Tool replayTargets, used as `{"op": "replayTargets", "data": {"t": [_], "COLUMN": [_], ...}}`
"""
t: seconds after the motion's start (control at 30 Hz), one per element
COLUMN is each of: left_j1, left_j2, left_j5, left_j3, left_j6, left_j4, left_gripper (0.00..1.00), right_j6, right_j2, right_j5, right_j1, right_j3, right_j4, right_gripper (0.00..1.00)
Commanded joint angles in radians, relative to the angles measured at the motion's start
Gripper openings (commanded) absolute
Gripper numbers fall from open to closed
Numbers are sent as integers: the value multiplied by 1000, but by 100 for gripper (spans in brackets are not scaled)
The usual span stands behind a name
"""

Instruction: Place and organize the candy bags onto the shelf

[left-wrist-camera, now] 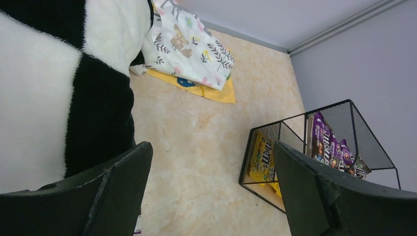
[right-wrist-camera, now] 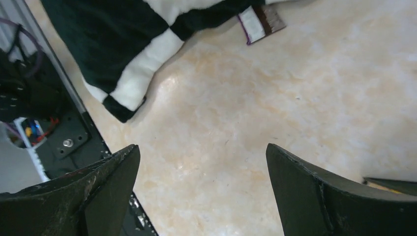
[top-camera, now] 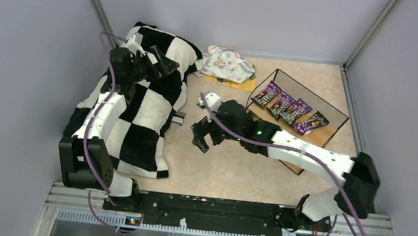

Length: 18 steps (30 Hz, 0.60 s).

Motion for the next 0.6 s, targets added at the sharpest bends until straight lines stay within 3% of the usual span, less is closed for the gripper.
{"op": "replayTargets", "data": {"t": [0.0, 0.17, 0.3, 0.37, 0.57], "left_j1": [1, 21, 56, 71, 83], "left_j2": [-19, -10, -5, -2, -5], "left_j5": [-37, -11, 6, 22, 71], "left_j3": [38, 40, 28, 23, 3], "left_j6": [33, 12, -15, -33, -78], "left_j4": [3, 6, 26, 40, 91], "left_gripper": [98, 98, 98, 98, 98], "right_j6": [-60, 4, 339, 500, 706], "right_j2": [195, 433, 536, 572, 707], "right_j5": [-37, -13, -67, -58, 42], "right_j1": [12, 4, -68, -99, -135], "right_j3": [88, 187, 152, 115, 165], "right_j4": [124, 253, 520, 652, 713], "right_gripper": [99, 95, 80, 77, 69]}}
